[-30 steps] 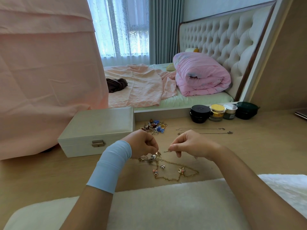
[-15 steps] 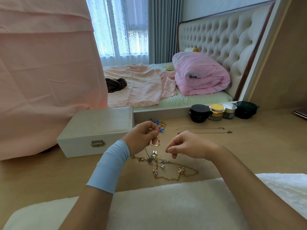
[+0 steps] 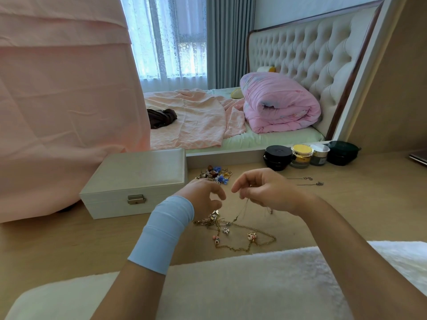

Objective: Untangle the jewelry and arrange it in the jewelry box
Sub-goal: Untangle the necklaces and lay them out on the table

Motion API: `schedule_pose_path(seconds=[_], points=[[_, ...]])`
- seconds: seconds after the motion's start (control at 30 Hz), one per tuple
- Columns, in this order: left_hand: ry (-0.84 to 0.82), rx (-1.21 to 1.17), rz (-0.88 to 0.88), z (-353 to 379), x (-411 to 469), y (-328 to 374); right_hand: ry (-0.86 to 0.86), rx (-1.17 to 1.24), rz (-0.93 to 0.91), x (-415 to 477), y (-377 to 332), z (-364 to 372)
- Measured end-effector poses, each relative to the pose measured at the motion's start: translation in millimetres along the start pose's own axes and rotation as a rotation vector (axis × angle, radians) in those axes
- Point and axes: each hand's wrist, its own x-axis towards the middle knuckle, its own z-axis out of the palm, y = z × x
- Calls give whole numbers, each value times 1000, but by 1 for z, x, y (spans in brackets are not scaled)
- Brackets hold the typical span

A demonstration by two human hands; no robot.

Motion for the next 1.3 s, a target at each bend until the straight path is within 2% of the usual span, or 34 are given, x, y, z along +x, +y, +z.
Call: schedule_pose_path(seconds=[0.17,0.27,0.4,0.5,0.63,0.73,0.83,0.93,1.07,1.2,1.3], points=[[-119,-561,146,17,6,8,75,134,-81,-1,-2,-3],[-73,-593,161,22,10,5,128,111,-90,-2,-1,-7],[-32,-676,158,16,7,1,100,-133,-38,-3,3,-14],[-101,-719,140,13,6,-2,-15,-233,35,-3,5,-16],[-209,-738,91,12,6,-12,-45,-280,100,-2,12,-15],[-238,-667,21,9,6,-16,-19,-300,134,-1,15,-16],[-192,-488,-7,8,7,-18,14,-325,149,1,20,-17],[-158,-452,-18,10,8,-17,33,-340,166,2,23,-14],[-167,-619,-24,11,9,-15,43,-446,149,4,23,-6],[-115,-906,26,9,8,-9,-22,-394,168,5,21,1],[-90,-1005,38,8,7,-6,-36,-377,152,6,21,4]])
